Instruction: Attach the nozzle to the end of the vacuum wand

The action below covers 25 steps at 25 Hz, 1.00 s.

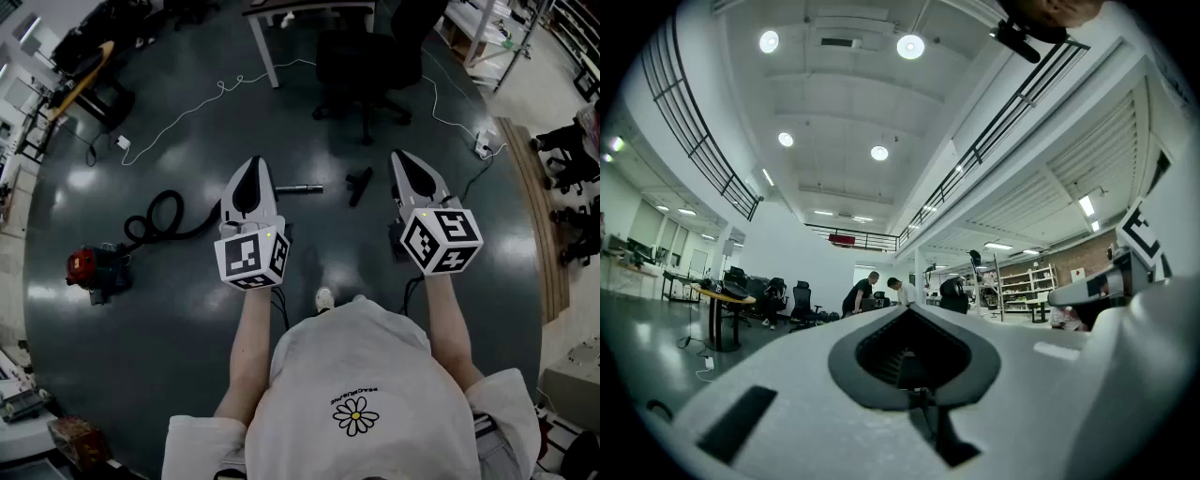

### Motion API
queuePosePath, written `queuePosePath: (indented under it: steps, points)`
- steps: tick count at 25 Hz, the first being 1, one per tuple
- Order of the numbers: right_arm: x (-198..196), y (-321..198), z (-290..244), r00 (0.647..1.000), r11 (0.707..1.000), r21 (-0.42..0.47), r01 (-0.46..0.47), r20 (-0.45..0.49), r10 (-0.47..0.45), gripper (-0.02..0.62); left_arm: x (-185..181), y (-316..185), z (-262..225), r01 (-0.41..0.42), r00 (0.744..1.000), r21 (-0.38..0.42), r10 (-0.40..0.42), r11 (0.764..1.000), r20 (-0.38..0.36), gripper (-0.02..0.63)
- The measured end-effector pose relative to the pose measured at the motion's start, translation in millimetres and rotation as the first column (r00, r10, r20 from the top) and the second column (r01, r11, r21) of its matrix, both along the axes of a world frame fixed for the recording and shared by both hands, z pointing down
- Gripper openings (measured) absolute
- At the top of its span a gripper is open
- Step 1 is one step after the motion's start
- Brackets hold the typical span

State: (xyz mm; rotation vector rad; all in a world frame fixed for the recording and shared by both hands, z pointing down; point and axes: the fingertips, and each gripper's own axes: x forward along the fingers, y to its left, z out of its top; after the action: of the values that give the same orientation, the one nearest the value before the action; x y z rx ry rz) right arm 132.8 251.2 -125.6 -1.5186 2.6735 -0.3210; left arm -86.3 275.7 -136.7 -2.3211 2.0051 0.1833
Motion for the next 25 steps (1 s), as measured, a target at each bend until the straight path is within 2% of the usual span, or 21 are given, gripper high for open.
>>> queuePosePath:
  steps: [11, 15, 17, 20, 25]
  points:
    - [-32.1, -10.8, 20.7, 0.999, 0.998, -0.043, 0.035, -0.027, -0.036, 0.006, -34.4, -4.5, 15.4, 0.007, 1.000, -0.015, -0.007, 1.000, 0.005, 0.003]
    - [-45.9, -12.7, 27.5, 0.997, 0.995, -0.063, 0.076, 0.032, -0.074, 0.006, -50.4, -5.7, 28.0, -0.029, 0.999, -0.019, 0.030, 0.999, 0.024, 0.003]
    - [-47.5, -15.7, 35.9, 0.997, 0.994, -0.074, 0.075, 0.020, -0.074, 0.006, -57.4, -8.6, 40.3, -0.057, 0.998, -0.028, 0.058, 0.998, 0.028, 0.003]
    - [-46.7, -20.1, 51.6, 0.998, 0.994, -0.095, 0.058, -0.026, -0.061, 0.006, -69.7, -18.8, 63.2, -0.085, 0.996, -0.067, 0.086, 0.994, 0.007, 0.003]
    - [-31.7, -53.9, 87.8, 0.999, 0.980, -0.196, 0.036, -0.016, -0.040, 0.006, -66.3, -53.9, 97.0, -0.110, 0.994, -0.151, 0.113, 0.982, 0.006, 0.003]
